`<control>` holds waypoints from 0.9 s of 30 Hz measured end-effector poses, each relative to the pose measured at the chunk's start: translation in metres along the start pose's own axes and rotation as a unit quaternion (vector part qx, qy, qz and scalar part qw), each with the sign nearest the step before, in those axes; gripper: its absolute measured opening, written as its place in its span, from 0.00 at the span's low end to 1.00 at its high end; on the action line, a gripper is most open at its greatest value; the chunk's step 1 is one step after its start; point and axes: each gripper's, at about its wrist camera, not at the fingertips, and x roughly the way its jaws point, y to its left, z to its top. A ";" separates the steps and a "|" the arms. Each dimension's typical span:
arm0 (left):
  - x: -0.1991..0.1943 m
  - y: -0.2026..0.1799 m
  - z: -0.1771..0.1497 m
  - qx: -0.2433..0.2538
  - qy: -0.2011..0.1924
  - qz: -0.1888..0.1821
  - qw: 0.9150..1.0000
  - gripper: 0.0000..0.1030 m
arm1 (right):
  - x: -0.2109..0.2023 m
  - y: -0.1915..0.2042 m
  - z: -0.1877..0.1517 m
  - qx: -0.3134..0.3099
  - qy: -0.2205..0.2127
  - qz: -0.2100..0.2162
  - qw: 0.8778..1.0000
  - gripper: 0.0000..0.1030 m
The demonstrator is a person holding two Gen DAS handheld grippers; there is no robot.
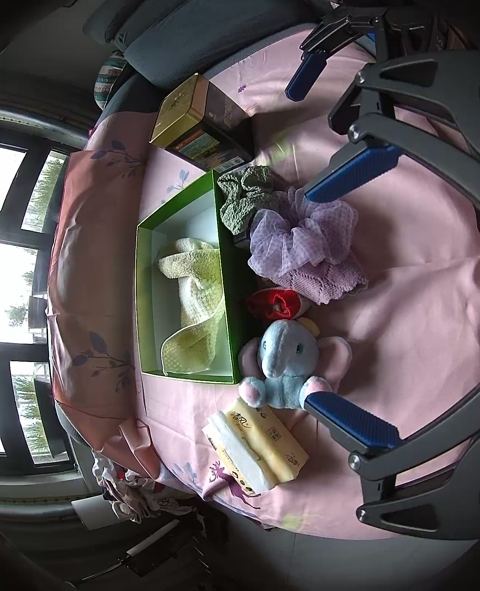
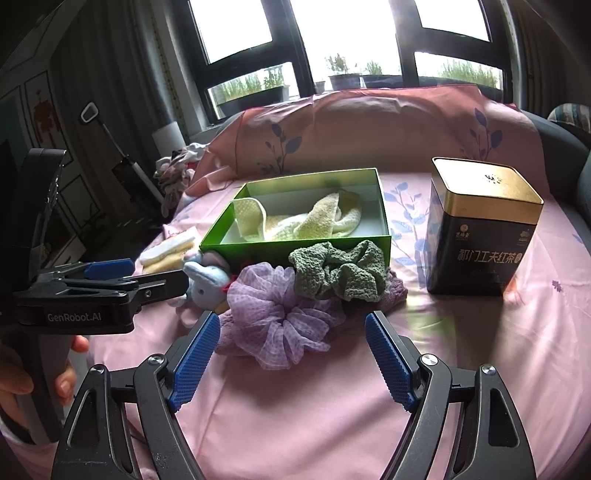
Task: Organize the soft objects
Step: 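Move the right gripper to the purple mesh bath puff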
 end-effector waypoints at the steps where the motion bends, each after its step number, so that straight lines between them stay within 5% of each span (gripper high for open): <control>1: 0.000 -0.001 -0.001 0.002 -0.001 0.000 1.000 0.99 | 0.000 0.000 -0.001 0.001 0.000 0.000 1.000 0.79; 11: 0.007 -0.003 -0.008 -0.004 0.008 -0.020 1.000 0.99 | 0.004 0.000 -0.015 -0.001 0.007 0.002 1.000 0.79; 23: 0.034 0.015 -0.014 -0.050 0.016 -0.147 0.988 0.99 | 0.040 -0.006 -0.041 0.012 0.035 0.037 0.999 0.79; 27: 0.040 0.009 -0.006 -0.032 -0.013 -0.154 0.987 0.99 | 0.054 -0.015 -0.045 0.032 0.036 0.050 0.998 0.79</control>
